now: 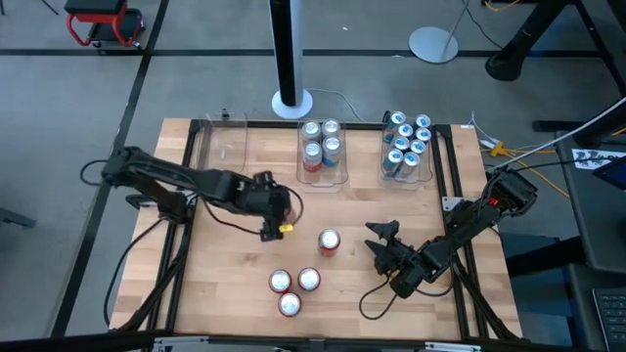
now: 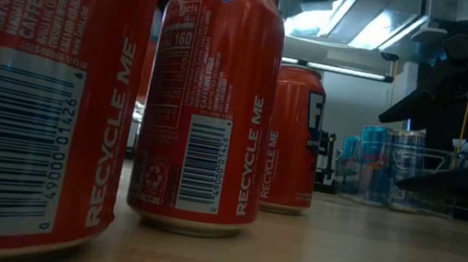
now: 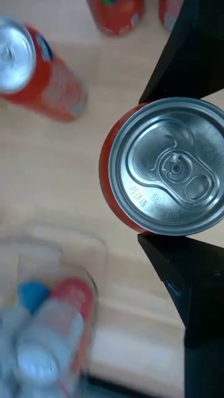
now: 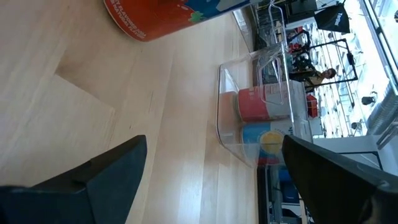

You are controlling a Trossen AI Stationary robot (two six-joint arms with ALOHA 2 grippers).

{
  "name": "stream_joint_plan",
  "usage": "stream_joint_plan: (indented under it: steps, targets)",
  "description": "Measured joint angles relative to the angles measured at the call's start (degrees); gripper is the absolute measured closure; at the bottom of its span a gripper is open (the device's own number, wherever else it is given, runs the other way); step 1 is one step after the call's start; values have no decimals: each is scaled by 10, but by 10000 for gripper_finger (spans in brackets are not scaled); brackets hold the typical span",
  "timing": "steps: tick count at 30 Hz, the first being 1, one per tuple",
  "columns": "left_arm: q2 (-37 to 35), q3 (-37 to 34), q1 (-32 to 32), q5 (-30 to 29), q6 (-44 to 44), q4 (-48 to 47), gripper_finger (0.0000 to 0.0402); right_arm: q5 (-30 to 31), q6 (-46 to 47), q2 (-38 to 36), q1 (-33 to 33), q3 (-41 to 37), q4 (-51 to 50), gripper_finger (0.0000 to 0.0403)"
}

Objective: Sort soda cans
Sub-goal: Put the red soda can into the top left transparent bin

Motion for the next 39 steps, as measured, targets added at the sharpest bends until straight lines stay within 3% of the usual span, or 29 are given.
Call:
stream_joint_plan:
  steps: [9, 21, 30, 39]
  targets:
    - [-98, 0, 36, -97, -46, -93, 108, 1, 0, 0, 0, 0, 0, 29]
    - [-152, 0, 181, -197, -86, -170, 108, 2, 0, 0, 0, 0, 0, 29]
    - [-151, -12, 314, -222, -83, -152, 109, 11, 0, 0, 0, 0, 0, 29]
    - [-151, -74, 450, -190, -20, -15, 109, 9, 0, 0, 0, 0, 0, 29]
